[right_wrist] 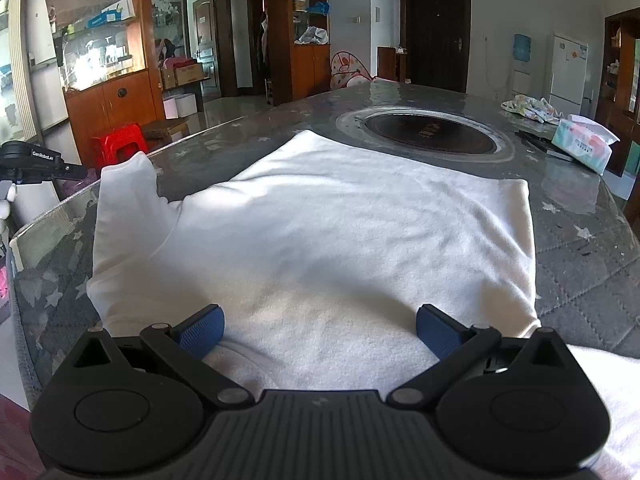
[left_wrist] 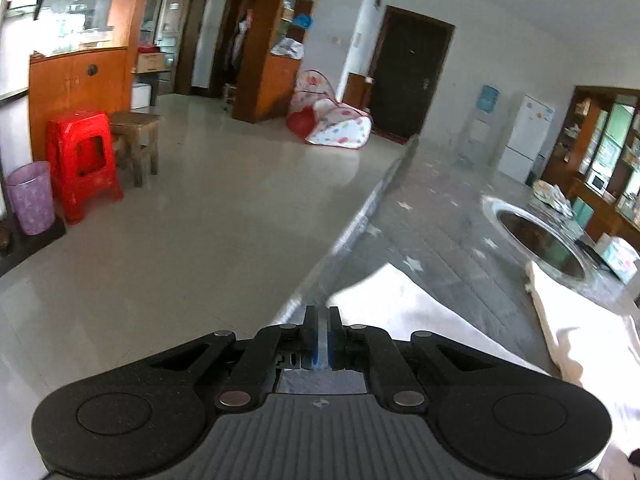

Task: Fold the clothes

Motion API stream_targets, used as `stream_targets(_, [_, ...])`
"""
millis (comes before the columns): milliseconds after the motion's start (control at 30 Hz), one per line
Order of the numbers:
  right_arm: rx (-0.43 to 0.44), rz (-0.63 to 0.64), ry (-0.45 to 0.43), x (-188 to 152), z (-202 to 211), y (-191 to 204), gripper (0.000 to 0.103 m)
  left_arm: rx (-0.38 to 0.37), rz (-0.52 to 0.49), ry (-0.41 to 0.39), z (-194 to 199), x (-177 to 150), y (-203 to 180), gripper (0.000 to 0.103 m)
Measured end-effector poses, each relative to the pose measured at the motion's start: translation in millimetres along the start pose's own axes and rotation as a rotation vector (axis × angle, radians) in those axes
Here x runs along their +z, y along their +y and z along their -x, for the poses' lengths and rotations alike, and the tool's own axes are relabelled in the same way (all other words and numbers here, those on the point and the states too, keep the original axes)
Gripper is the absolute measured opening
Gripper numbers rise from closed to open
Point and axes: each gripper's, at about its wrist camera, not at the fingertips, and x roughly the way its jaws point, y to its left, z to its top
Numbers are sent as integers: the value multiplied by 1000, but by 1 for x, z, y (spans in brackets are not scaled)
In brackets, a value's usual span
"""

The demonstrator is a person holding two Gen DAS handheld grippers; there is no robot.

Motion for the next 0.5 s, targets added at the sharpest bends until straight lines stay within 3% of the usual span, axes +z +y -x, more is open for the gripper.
stream_targets(67, [-3, 5, 1, 0, 0, 1, 103, -20, -23, -6, -2, 2, -8, 23])
stream_targets(133, [-3, 5, 1, 0, 0, 0, 103, -14, -47, -8, -8, 4, -16, 47])
stream_targets(167, [-3, 5, 1, 0, 0, 0, 103, -2, -55, -8, -12, 5, -19, 49])
stream_targets(400, [-3, 7, 1, -1, 0, 0, 103, 25, -75, 28, -41, 7, -26, 47])
stream_targets(500, [-4, 9, 2, -1, -1, 0, 103, 32, -77, 28, -42, 3, -25, 34])
